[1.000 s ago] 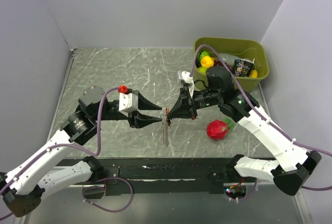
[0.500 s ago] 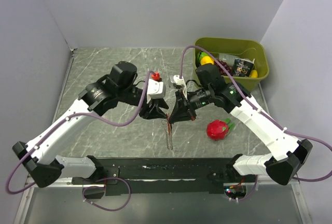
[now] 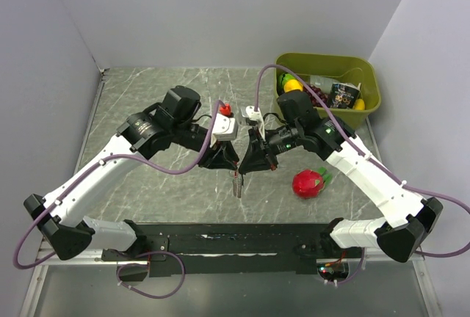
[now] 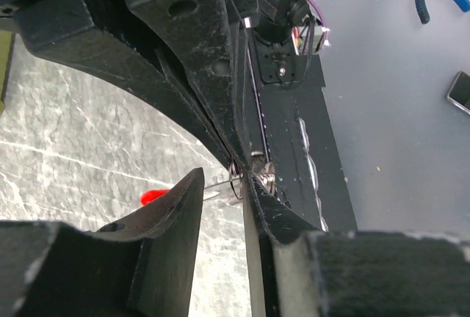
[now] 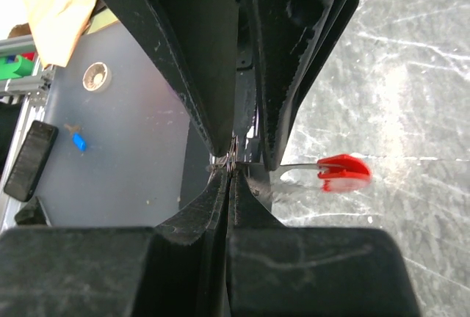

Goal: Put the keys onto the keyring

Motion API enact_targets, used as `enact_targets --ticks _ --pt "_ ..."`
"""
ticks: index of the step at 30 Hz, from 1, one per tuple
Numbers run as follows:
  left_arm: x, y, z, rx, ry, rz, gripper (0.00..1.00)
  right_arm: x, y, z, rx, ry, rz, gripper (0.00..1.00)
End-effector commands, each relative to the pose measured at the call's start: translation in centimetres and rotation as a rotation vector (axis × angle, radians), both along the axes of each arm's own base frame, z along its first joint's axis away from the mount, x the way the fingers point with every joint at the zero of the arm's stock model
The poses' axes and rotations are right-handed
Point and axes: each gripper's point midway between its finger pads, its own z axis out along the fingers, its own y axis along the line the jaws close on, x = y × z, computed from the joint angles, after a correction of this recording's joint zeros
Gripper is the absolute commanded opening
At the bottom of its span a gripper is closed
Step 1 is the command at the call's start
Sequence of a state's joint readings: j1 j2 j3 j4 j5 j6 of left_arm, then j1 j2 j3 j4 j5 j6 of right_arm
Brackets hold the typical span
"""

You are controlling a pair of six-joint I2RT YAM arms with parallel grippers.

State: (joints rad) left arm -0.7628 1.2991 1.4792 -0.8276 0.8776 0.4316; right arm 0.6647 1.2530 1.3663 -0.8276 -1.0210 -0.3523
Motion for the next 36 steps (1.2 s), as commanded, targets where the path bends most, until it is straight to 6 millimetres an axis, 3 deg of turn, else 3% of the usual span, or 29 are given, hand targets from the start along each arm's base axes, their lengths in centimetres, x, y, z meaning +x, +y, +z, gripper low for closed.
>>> enact_targets --ticks 1,6,18,26,27,28,30,31,33,34,36 --pt "0.0 -0.5 1.7 -0.091 -0.046 -0.011 0.34 0.0 0.1 2.0 0.074 -0.062 -0.001 0.00" --pt "0.1 -0.6 2.5 -0.140 -0.068 0.013 0.34 0.0 0.1 1.9 0.070 -0.062 -0.005 0.00" --pt "0.4 -0.4 0.9 -0.073 -0.044 0.022 0.01 0.2 -0.2 2.2 0.081 -0.097 -0.033 0.00" --pt "0.9 -0.7 2.2 -0.192 -0.086 0.092 0.01 0.4 -0.4 2.8 0.118 -0.140 -0.080 0.01" --pt "0.9 -0.6 1.2 -0.186 -0.046 0.118 0.01 0.6 -0.5 2.9 0.118 -0.153 -0.097 0.02" --pt "1.1 -0.7 2.9 -0.260 -0.096 0.133 0.01 0.7 -0.7 3.0 0.127 -0.173 -0.111 0.14" --pt "1.6 -0.6 2.7 -0.286 -0.075 0.192 0.01 1.1 -0.9 3.1 0.130 -0.181 -0.142 0.25" --pt "1.6 -0.4 4.2 -0.349 -0.108 0.209 0.01 1.1 -1.0 3.2 0.137 -0.194 -0.151 0.35" --pt "1.9 -0.3 3.9 -0.378 -0.089 0.248 0.01 1.3 -1.2 3.5 0.147 -0.198 -0.168 0.47" --pt "1.7 -0.1 5.1 -0.427 -0.117 0.252 0.01 1.4 -1.3 3.6 0.153 -0.204 -0.176 0.55" --pt "1.6 0.1 5.1 -0.456 -0.097 0.272 0.01 1.5 -1.4 4.0 0.162 -0.210 -0.192 0.63"
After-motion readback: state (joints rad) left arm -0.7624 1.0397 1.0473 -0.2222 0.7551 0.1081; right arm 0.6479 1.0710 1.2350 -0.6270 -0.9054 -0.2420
